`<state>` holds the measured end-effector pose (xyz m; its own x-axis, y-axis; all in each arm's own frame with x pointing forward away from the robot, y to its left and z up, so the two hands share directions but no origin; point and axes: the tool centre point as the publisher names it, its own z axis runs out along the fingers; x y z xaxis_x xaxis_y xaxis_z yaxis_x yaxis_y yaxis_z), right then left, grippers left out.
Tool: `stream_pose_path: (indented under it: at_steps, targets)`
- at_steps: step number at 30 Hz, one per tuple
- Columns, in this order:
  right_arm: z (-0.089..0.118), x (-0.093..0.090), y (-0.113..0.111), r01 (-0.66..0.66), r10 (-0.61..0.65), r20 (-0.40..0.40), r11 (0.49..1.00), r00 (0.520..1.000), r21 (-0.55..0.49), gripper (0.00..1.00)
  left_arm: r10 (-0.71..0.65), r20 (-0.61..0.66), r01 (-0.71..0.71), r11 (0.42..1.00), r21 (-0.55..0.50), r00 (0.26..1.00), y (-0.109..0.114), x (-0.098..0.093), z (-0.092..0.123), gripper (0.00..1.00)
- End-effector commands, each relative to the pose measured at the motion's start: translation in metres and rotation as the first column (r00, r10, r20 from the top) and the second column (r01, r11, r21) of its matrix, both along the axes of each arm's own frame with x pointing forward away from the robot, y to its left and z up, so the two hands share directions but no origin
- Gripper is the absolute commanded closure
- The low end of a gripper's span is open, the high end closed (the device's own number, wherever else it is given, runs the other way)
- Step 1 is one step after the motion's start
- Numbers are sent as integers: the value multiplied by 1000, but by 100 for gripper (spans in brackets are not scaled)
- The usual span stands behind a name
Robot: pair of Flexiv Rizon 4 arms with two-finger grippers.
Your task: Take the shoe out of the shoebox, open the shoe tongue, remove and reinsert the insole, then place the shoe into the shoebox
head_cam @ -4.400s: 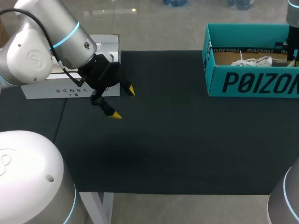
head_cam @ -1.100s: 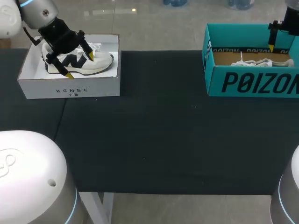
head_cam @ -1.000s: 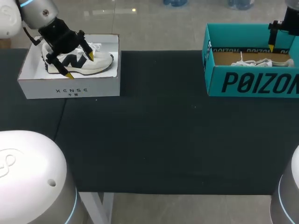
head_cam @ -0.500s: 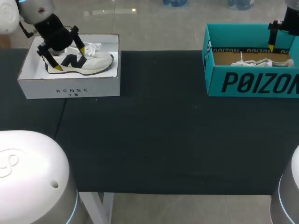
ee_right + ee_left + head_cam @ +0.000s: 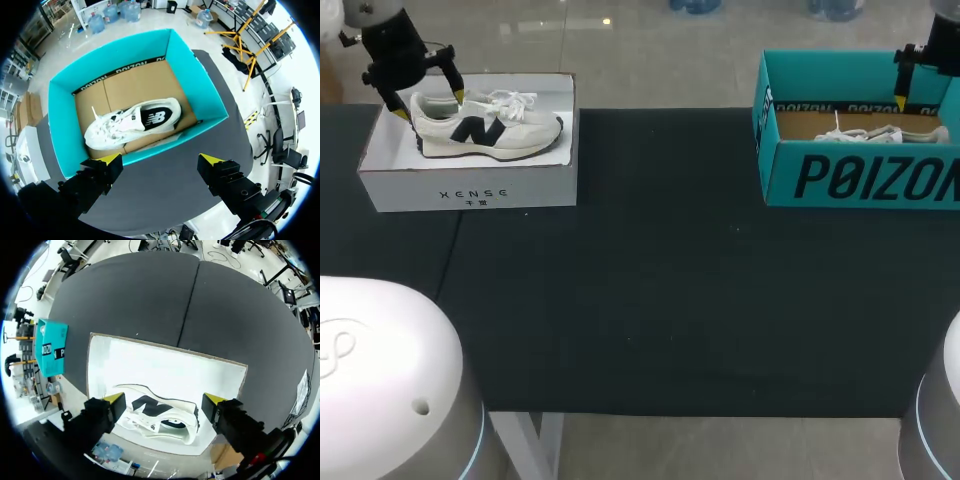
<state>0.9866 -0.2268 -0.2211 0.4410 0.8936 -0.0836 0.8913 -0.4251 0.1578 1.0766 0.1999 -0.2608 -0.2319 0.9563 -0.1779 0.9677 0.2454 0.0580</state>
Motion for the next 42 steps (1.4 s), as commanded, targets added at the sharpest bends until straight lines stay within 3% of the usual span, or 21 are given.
stream_pose_path:
  at_steps: [1,6,23,30,42]
  targets:
    - [0,-1,0,0,0,2,1000,1000,0,0,-59,-49,59,998,-14,997,20,36,-8,0]
    - [0,-1,0,0,0,2,1000,1000,0,0,-128,-53,131,990,55,990,31,46,-10,0]
    - [0,-1,0,0,0,2,1000,1000,0,0,-128,-53,131,990,55,990,31,46,-10,0]
    - [0,-1,0,0,0,2,1000,1000,0,0,-173,-11,172,973,152,985,33,72,-7,0]
    - [0,-1,0,0,0,2,1000,1000,0,0,-111,-96,128,971,201,989,65,113,-45,0]
